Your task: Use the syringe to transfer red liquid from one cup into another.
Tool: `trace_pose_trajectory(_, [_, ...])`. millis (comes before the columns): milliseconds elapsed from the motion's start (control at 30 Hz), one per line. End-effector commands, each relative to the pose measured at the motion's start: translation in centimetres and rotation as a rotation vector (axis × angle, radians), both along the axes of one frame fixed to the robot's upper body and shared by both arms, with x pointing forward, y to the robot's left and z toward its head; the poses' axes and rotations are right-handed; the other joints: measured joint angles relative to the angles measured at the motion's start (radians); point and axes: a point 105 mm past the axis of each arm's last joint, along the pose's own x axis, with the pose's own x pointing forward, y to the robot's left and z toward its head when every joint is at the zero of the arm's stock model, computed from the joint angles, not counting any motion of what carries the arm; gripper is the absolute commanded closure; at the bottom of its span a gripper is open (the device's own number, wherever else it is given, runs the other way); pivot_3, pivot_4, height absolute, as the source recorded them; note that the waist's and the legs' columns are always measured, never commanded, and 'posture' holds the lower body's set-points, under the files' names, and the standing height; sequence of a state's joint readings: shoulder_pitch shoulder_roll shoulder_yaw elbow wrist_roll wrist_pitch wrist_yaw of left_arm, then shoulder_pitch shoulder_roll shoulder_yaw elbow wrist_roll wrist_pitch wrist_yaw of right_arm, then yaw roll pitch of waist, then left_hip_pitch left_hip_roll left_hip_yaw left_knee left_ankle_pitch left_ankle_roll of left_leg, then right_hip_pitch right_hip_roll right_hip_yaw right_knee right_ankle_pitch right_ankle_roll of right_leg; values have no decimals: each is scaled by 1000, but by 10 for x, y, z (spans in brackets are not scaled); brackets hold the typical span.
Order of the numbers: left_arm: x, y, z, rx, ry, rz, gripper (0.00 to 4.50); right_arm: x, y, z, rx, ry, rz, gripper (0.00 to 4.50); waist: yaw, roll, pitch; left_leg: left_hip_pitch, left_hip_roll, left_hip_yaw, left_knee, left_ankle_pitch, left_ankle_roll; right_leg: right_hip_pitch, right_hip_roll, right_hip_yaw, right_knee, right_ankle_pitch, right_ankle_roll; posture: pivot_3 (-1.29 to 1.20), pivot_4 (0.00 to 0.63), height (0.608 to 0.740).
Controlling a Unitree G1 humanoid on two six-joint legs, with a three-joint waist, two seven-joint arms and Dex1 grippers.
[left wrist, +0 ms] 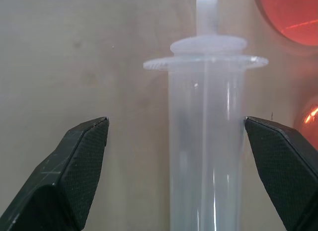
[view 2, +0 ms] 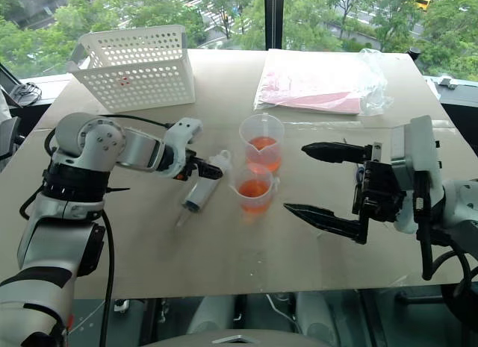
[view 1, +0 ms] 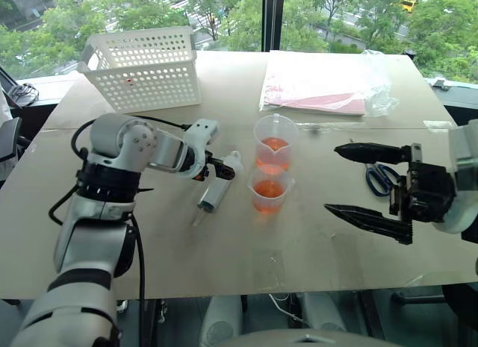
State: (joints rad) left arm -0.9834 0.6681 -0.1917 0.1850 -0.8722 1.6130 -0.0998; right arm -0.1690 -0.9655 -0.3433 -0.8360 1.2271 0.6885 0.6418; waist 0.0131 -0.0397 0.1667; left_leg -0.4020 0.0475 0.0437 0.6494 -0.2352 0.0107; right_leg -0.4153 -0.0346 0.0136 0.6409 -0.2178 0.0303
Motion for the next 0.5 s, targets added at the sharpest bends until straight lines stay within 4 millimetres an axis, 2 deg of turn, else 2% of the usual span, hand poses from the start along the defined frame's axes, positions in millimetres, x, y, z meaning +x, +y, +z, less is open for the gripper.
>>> trace_pose_trajectory(33, [4,-3,4,18,4,-15,584,-3,8,5,4,-24,1,0,-2,0,0,0,0,0,0,0,0,0,0,0,0,0,0,0,150,740])
trace_pose_trajectory(67, [5,-6,4,19,12,-25,866,-3,8,5,5,-22,-5,0,-3,0,0,0,0,0,0,0,0,0,0,0,0,0,1,0,150,740])
trace_pose_trajectory(167, [4,-9,-1,31,40,-45,2289,-2,11,3,1,-18,-20,0,-2,0,0,0,0,0,0,0,0,0,0,0,0,0,1,0,150,740])
trace_pose_trajectory(233, [2,-8,-3,39,51,-56,2981,-1,13,2,-3,-17,-33,0,-2,0,0,0,0,0,0,0,0,0,0,0,0,0,0,0,150,740])
trace_pose_trajectory(400, [-1,5,-2,23,42,-34,3002,4,15,0,-13,-3,-71,0,-6,0,0,0,0,0,0,0,0,0,0,1,0,0,0,0,150,740])
trace_pose_trajectory(500, [0,17,22,-104,-53,11,3007,10,13,-4,-24,10,-114,0,-11,0,0,0,0,0,0,0,0,-1,0,1,0,0,1,0,150,740])
